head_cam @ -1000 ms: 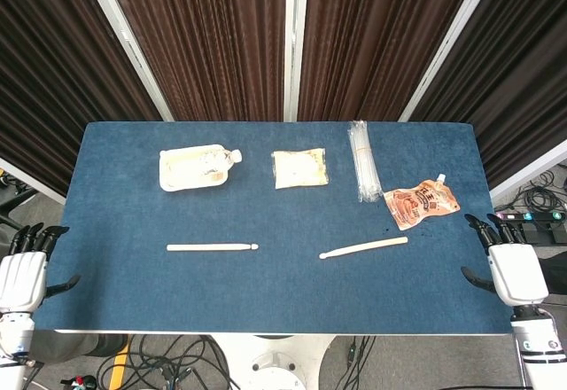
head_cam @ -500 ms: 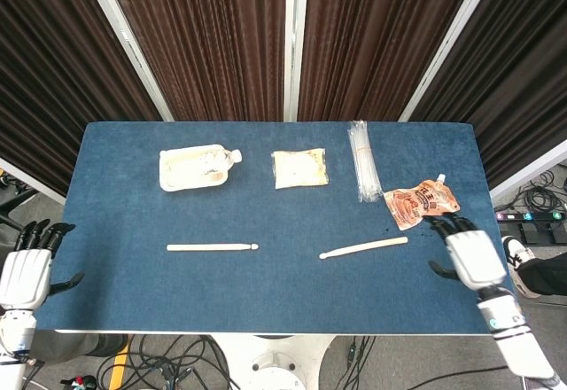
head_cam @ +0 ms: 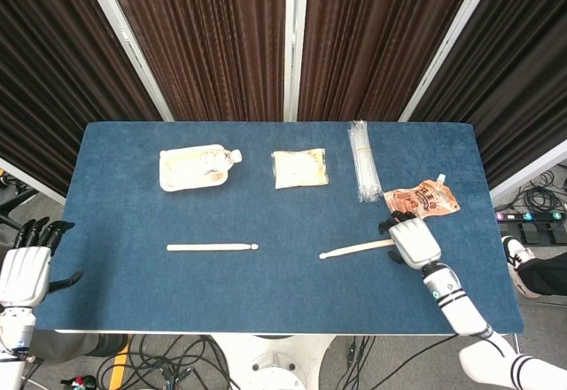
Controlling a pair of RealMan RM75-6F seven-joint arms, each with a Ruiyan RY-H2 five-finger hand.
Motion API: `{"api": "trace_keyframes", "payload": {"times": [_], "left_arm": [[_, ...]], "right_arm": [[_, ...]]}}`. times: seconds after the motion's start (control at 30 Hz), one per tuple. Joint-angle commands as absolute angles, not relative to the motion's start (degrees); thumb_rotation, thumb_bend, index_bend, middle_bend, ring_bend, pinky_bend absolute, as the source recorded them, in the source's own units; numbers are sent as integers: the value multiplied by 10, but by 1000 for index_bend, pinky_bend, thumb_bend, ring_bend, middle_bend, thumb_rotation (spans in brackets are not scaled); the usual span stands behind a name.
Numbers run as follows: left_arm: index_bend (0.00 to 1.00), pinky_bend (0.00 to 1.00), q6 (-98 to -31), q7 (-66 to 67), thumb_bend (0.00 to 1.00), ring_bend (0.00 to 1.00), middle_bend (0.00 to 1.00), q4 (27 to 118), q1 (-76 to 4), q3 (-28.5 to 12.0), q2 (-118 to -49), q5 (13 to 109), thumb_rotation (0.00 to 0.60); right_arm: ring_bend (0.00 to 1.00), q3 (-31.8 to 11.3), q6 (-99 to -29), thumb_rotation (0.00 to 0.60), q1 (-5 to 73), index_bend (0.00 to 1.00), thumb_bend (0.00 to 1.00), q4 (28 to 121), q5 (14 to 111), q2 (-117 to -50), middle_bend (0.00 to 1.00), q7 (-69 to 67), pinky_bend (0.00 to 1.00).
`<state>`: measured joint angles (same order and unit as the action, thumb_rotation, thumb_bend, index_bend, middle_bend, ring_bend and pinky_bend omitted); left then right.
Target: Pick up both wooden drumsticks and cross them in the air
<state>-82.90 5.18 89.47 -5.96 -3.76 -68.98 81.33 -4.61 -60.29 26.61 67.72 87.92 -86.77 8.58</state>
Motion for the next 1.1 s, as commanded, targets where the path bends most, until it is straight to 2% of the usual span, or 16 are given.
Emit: {"api": "trace_keyframes", "payload": {"times": [0.03,0.4,0.8,0.93,1.1], "left_arm": [[214,94,-828,53,111,87,185,894,-61,-38,-690,813,600],[214,95,-825,49,111,88,184,890,-62,-41,-690,807,600],[214,94,-827,38,111,88,184,882,-60,-40,-690,807,600],[214,95,-823,34,111,88,184,877,-64,-40,-693,809,600],[218,98,-778,35,111,88,184,870,-99,-47,-696,818,600]], "right_arm": [[264,-40,-598,600,278,452,112,625,880,-905,474,82,347],[295,-30,-583,600,293,495,196,546,874,-950,511,62,356],[327,-23,-581,600,299,535,240,529,869,-959,544,50,369],[360,-21,-578,600,300,573,321,529,867,-958,571,48,386],[412,-27,-578,600,303,623,598,545,860,-947,609,27,433]]}}
